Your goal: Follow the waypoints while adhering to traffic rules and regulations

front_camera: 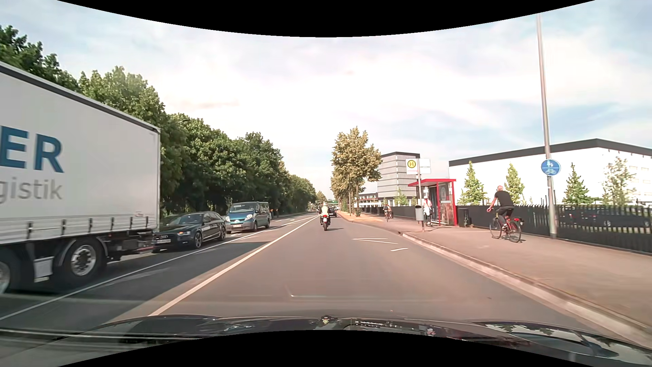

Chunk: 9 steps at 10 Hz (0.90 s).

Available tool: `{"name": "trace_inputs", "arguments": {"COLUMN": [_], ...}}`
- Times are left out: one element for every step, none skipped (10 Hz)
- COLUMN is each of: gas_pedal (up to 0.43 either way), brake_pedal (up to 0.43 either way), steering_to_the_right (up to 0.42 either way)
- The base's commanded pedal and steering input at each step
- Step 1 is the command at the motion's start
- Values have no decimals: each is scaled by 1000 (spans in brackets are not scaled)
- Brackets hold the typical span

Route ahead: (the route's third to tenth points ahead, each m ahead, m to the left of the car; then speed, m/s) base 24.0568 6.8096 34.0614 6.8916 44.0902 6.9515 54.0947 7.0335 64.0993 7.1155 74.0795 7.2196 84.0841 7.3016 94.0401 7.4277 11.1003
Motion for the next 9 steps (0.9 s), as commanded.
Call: {"name": "trace_inputs", "arguments": {"gas_pedal": [169,169,169,169,169,169,169,169,169], "brake_pedal": [0,0,0,0,0,0,0,0,0], "steering_to_the_right": [-6,-6,-7,-8,-9,-11,-11,-11,-11]}}
